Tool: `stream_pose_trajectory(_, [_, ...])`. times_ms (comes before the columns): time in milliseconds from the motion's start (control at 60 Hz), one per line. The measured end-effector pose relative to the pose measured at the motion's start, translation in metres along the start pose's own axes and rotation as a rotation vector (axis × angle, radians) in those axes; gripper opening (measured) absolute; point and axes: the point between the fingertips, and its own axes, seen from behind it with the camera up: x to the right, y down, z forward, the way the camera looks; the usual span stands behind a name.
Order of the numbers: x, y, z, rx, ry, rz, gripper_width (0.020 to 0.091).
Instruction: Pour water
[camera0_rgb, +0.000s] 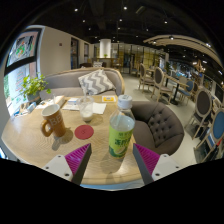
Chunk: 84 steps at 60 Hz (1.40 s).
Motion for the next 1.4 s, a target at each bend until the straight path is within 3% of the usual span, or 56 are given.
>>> stream_pose_trajectory(233, [0.025,-0.016,0.072,0.059,-0.016,-0.013,0.0824])
stream_pose_trajectory(283, [0.016,-0.016,0.083,0.071,-0.031,-0.013,0.0757])
stream_pose_trajectory(367, [0.02,-0.023,0.089,0.102,-0.013,0.009,0.0533])
stream_pose_trajectory(617, [0.016,-0.025,0.092,0.105,-0.019,0.049,0.04])
stream_pose_trajectory(800, [0.013,-0.038,0.085,0.097,0.067,-0.034,0.0397])
stream_pose_trajectory(933, [0.007,-0.078,0.071,0.134,0.18,-0.196,0.0399])
stream_pose_trajectory(1217, [-0.042,-0.176,0.052,0.184,0.462,-0.791,0.0398])
stream_pose_trajectory(1400, [-0.085,-0.203,0.058,0.166,0.601,-1.267,0.0398])
